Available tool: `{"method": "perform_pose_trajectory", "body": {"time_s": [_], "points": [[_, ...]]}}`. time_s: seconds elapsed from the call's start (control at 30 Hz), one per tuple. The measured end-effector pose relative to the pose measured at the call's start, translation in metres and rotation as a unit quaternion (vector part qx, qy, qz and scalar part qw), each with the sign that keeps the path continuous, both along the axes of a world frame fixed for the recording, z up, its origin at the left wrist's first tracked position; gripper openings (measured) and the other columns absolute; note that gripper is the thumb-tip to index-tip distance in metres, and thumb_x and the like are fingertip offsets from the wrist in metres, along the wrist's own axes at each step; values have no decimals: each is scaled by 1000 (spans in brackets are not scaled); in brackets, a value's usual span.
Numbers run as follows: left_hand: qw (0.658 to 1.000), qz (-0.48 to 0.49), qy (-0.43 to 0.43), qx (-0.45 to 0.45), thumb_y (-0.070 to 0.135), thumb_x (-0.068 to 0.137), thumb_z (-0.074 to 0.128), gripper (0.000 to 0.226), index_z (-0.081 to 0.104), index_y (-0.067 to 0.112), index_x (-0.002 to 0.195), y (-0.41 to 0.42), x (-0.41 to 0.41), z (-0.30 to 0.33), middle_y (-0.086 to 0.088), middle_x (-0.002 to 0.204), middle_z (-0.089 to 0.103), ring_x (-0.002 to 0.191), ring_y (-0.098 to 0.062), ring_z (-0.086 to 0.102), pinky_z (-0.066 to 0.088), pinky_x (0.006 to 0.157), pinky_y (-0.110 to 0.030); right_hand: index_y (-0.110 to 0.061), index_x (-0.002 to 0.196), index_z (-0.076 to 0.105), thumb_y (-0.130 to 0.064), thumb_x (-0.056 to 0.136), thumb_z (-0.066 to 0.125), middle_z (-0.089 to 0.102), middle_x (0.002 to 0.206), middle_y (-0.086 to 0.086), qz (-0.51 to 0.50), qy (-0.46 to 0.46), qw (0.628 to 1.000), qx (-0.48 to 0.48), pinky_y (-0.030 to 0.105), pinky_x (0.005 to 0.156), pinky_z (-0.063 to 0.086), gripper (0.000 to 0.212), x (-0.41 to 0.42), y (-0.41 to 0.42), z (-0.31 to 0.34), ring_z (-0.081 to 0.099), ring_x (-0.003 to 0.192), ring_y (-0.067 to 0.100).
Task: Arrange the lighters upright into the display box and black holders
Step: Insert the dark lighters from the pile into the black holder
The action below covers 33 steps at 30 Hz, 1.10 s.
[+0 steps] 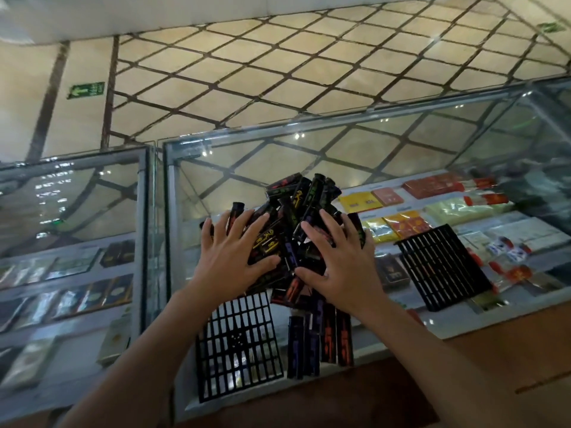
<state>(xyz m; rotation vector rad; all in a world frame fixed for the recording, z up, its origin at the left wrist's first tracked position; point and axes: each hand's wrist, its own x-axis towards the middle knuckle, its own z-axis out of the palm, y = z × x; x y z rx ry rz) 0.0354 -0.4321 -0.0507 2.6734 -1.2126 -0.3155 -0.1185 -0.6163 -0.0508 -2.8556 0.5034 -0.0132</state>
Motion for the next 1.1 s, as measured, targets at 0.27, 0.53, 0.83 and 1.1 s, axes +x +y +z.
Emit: {"method": "perform_pose_trajectory", "body": {"time_s": [0.27,0.53,0.83,1.1], "points": [[999,34,-17,3,84,82,18,83,3,46,154,17,29,-2,7,165,10,151,-28,0,-4,122,-53,-45,152,20,-78,86,33,15,164,-3,76,-15,997,0,69,112,16,75,49,-5,-2,12,151,32],[996,84,-10,0,80,84,23,82,0,46,154,58,45,-4,6,165,7,152,-24,-4,-5,122,-51,-45,152,19,-76,84,34,10,165,-6,166,-12,986,16,66,115,8,76,97,12,-3,1,153,29],[988,156,-14,-4,76,87,25,80,1,42,155,118,44,-3,5,165,8,152,-23,-2,0,124,-48,-46,153,12,-76,85,32,4,165,-8,255,-6,967,30,62,118,1,77,140,59,-2,-5,153,26],[971,240,-6,-19,79,84,19,82,6,43,156,185,39,-2,5,165,12,152,-21,-1,4,124,-47,-45,153,14,-75,86,34,8,165,-7,342,-11,939,24,67,115,9,77,177,117,-1,2,152,28]]}}
